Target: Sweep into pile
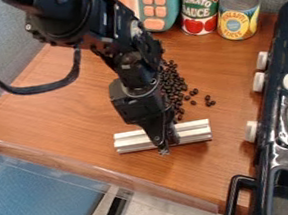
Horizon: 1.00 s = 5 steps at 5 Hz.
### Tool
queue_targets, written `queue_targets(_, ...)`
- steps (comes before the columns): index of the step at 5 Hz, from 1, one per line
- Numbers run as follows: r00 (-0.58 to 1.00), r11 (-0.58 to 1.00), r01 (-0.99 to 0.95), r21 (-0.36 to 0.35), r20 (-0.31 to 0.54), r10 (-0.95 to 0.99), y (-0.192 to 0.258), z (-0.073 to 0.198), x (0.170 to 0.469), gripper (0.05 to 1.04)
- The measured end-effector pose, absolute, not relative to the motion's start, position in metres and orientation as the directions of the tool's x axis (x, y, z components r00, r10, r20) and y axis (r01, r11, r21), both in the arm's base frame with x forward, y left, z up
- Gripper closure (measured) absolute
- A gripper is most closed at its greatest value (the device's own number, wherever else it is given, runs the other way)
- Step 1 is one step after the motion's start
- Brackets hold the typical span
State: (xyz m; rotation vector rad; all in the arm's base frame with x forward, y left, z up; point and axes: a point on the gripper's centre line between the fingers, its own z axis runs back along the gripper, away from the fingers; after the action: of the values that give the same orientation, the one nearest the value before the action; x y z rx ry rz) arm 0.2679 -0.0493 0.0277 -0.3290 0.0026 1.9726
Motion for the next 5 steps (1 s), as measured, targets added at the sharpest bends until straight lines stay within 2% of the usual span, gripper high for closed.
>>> queue_targets(2, -0.389, -0.421, -0.898, -0.130, -0.214, 0.896, -0.0469, 0.0207, 0.2743, 0.736)
queue_targets(5, -0.371, -0.405, -0.904, -0.138, -0.221, 0.902, -0.0553, 0.0210, 0.2676, 0.736)
